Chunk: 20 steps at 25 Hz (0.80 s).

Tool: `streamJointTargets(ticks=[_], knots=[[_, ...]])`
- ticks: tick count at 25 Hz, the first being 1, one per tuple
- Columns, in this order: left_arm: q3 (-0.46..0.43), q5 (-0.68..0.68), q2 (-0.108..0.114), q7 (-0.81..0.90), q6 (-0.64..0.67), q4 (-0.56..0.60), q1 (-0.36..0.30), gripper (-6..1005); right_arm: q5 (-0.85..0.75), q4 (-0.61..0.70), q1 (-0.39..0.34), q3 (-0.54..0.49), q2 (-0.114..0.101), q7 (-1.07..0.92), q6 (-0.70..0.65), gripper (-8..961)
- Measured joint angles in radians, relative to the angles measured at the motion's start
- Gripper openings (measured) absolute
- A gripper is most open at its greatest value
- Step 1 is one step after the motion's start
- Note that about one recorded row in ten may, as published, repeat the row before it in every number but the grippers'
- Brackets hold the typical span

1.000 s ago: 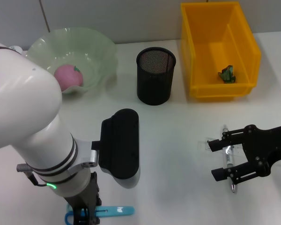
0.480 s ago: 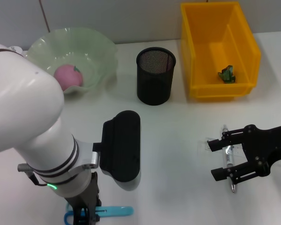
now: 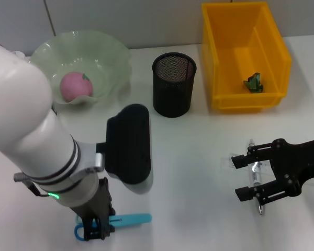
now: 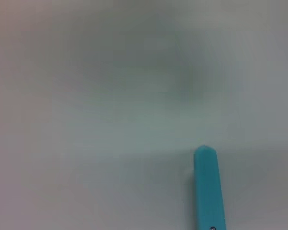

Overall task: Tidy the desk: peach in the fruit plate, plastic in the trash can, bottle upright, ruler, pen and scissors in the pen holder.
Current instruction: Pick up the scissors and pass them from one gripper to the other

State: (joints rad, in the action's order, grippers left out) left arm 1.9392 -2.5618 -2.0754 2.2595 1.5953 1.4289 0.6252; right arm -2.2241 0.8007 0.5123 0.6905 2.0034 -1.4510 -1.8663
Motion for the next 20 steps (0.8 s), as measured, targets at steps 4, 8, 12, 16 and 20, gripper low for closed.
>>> streamJointTargets(ticks=[4,8,12,16,20], knots=[[-0.041,0.003,0.0,0.0,0.011,0.008,-0.004,250,0.0,0.0,0.0,-0.001,0.0,0.0,0.001,791],[-0.149,0.058,-0.001,0.001,0.018,0.009,-0.003,250,0.0,-0.002,-0.001,-0.012,0.0,0.0,0.004,791],[-0.314,0.129,0.003,0.0,0.016,0.007,-0.008,250,0.0,-0.003,-0.004,-0.031,0.001,0.0,0.006,791],[-0.457,0.223,0.003,-0.023,-0.002,-0.014,-0.035,250,0.007,-0.006,-0.008,-0.061,0.007,0.0,0.006,792],[-0.569,0.338,0.005,-0.049,-0.025,-0.059,-0.063,250,0.013,-0.012,-0.016,-0.111,0.02,0.014,0.008,792]])
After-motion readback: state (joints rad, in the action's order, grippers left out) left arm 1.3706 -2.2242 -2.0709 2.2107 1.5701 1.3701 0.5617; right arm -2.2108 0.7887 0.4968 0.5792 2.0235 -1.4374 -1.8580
